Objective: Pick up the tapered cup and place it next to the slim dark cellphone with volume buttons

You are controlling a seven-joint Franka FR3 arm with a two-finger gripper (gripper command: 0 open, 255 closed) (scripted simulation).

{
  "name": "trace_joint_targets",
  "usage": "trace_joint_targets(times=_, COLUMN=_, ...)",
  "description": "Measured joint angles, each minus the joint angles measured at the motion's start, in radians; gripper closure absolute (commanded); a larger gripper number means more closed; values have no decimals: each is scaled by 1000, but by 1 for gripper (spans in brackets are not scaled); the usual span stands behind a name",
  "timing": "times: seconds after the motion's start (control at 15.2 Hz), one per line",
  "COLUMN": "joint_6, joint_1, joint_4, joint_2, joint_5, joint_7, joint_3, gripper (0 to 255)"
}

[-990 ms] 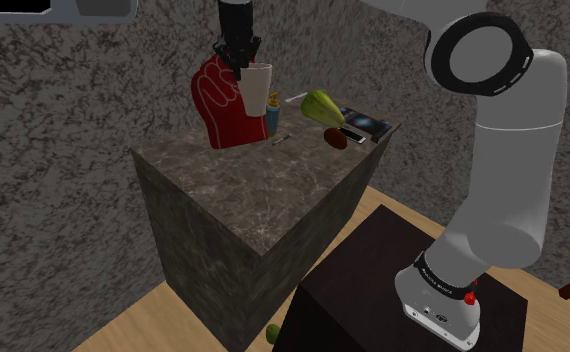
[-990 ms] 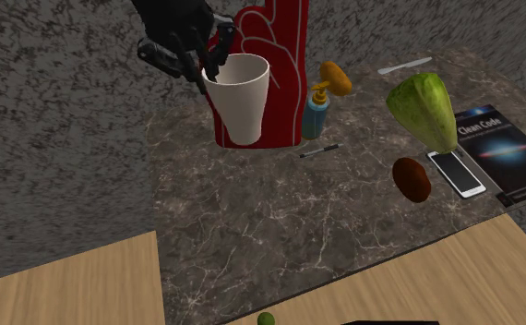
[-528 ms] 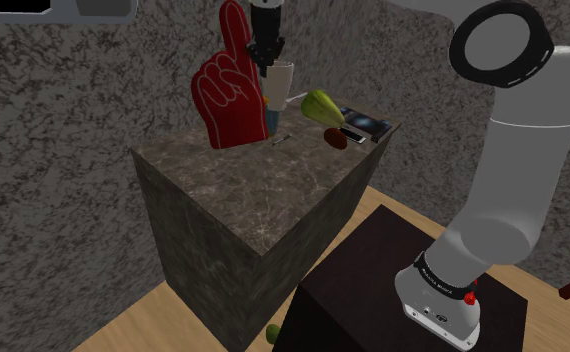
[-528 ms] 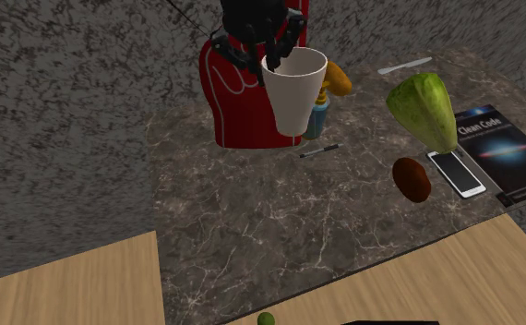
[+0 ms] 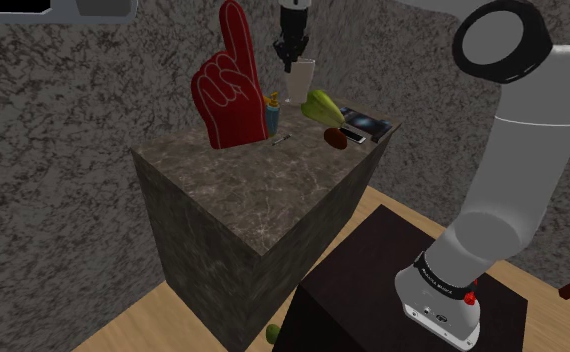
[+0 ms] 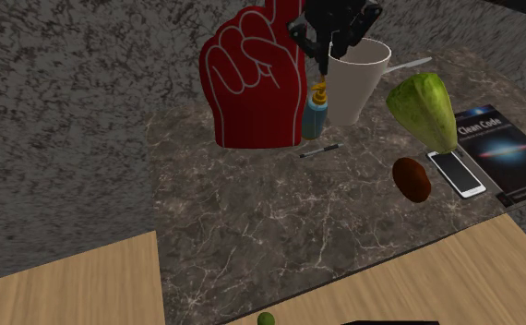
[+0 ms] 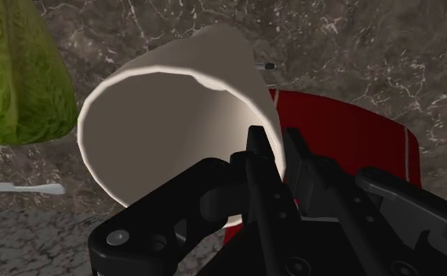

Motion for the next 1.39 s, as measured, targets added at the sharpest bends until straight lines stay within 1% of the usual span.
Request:
trace_joint_targets(times=0.26, joint_6=8, joint_1=-57, joint_4=19, joint_2=13, joint_5=9, joint_7=-82, joint_3=-26, gripper=255)
trace_joint_targets(times=0.73, joint_6=-6, joint_1=-151, joint_4=133, joint_2=90, joint_5=21, joint_7=-225, joint_3=-68, gripper=255)
trace_joint_targets(times=0.86, joint_6=-19, joint_1=-177, joint_4=194, joint_2=130, joint_5=24, joint_7=-267, joint_3=-79, gripper=255)
trace_joint_targets(times=0.92, joint_6=-9, joint_1=-195, joint_4=189, joint_2=133, joint_5=28, joint_7=-288, joint_3=-84, gripper=255)
trace_joint_targets(times=0.99, joint_6=-15, joint_1=-207, joint_4=210, joint_2=146, joint_5=30, joint_7=-305, joint_3=-89, gripper=255)
trace_joint_targets(times=1.19, joint_6=-83, joint_1=-243, joint_4=408, joint_2=265, joint_5=33, joint_7=-374, joint_3=-105, gripper=255)
trace_joint_targets(times=1.25, joint_6=-86, joint_1=-250, joint_4=424, joint_2=277, joint_5=34, joint_7=-383, joint_3=-107, gripper=255)
trace_joint_targets(times=1.39, joint_6=-48, joint_1=-260, joint_4=365, joint_2=255, joint_5=36, joint_7=-386, joint_3=-107, gripper=255)
